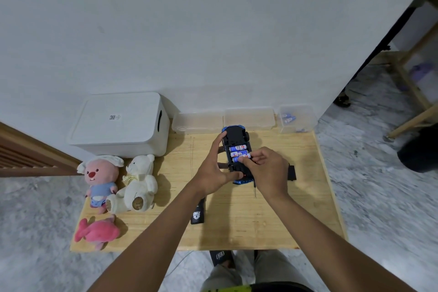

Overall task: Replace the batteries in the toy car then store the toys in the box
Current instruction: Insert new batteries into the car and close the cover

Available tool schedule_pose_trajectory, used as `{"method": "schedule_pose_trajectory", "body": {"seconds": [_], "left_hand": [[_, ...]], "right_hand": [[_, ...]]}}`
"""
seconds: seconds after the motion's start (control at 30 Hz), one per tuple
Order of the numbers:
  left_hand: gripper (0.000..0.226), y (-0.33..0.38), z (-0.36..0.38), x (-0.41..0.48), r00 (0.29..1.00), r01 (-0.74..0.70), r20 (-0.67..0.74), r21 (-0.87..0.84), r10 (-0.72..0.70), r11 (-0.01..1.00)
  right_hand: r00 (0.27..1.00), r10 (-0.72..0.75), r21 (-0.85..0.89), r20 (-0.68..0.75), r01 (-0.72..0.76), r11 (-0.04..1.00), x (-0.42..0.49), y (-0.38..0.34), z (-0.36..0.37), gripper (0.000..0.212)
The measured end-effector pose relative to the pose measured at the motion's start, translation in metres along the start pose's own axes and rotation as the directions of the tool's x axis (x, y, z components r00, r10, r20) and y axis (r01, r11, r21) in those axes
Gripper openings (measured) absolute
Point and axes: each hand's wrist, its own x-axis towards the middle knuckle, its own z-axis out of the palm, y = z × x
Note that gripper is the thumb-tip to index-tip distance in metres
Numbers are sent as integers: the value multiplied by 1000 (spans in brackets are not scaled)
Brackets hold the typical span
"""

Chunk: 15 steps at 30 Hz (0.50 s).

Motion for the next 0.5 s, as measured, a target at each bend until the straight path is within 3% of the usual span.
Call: {"method": "schedule_pose_trajectory", "body": {"seconds": [0.17, 0.33, 0.5], "left_hand": [[116, 2, -1, 3, 1000, -1, -5, -6, 1, 1000], [115, 3, -2, 5, 1000, -17, 16, 12, 17, 1000], [115, -3, 0, 9, 999, -6, 32, 40, 5, 999]], "right_hand": [[998, -53, -42, 25, 54, 998, 3, 1, -3, 8], [990, 79, -40, 121, -75, 996, 22, -4, -10, 8], [971, 83, -126, 222, -56, 990, 35, -2, -14, 12]]}}
